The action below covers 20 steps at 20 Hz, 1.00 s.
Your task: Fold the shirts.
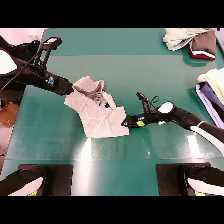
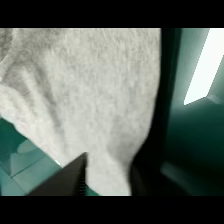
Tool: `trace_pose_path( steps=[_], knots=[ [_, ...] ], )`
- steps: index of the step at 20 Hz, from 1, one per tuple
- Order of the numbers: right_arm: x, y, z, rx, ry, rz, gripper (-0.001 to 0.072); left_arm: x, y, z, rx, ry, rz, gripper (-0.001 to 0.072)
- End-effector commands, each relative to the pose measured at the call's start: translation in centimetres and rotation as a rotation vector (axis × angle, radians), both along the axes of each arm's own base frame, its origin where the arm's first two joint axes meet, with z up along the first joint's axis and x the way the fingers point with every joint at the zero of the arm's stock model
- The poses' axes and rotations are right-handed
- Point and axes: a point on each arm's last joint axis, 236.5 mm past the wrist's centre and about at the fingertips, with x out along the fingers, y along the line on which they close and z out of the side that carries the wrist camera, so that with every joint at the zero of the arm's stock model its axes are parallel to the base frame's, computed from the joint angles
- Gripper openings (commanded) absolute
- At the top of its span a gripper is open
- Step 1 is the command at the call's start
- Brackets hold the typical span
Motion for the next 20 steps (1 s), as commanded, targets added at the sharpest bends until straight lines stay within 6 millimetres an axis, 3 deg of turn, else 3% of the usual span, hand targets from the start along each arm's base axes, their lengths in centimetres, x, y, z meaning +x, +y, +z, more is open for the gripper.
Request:
trace_pose_path(
  steps=[1,4,8,9,10,11,13,15,17,20],
  knots=[
    [0.1,0.4,0.1,0.003,-0.009,-0.005,0.0175,0.0,0.0,0.1,0.000,-0.002,0.000,0.0022],
    [-0.3,0.1,0.5,0.012,0.007,0.010,0.0182,0.0,0.0,0.1,0.000,-0.002,0.000,0.0022],
    [2.6,-2.1,4.9,0.047,-0.149,-0.035,0.0203,0.0,0.0,0.1,0.000,-0.001,0.000,0.0022],
    [3.5,-3.4,5.9,0.036,-0.196,-0.055,0.0293,0.0,0.0,0.1,0.000,-0.002,0.000,0.0022],
    [4.4,-4.7,6.8,0.027,-0.230,-0.082,0.0475,0.0,0.0,0.1,0.000,-0.002,0.000,0.0022],
    [5.3,-5.6,7.7,0.036,-0.255,-0.125,0.0579,0.0,0.0,0.1,-0.001,-0.003,0.000,0.0022],
    [7.2,-5.9,8.8,0.047,-0.298,-0.168,0.0582,0.0,0.0,0.1,0.000,-0.003,0.000,0.0021],
    [8.7,-4.0,9.5,0.052,-0.336,-0.087,0.0582,0.0,0.0,0.1,0.000,-0.003,0.000,0.0022],
    [10.3,-0.8,9.9,0.057,-0.383,0.021,0.0582,0.0,0.0,0.1,0.000,-0.002,0.000,0.0022],
    [12.1,3.3,8.5,0.038,-0.399,0.129,0.0582,0.0,0.0,0.1,0.000,-0.003,0.000,0.0022]
  ],
)
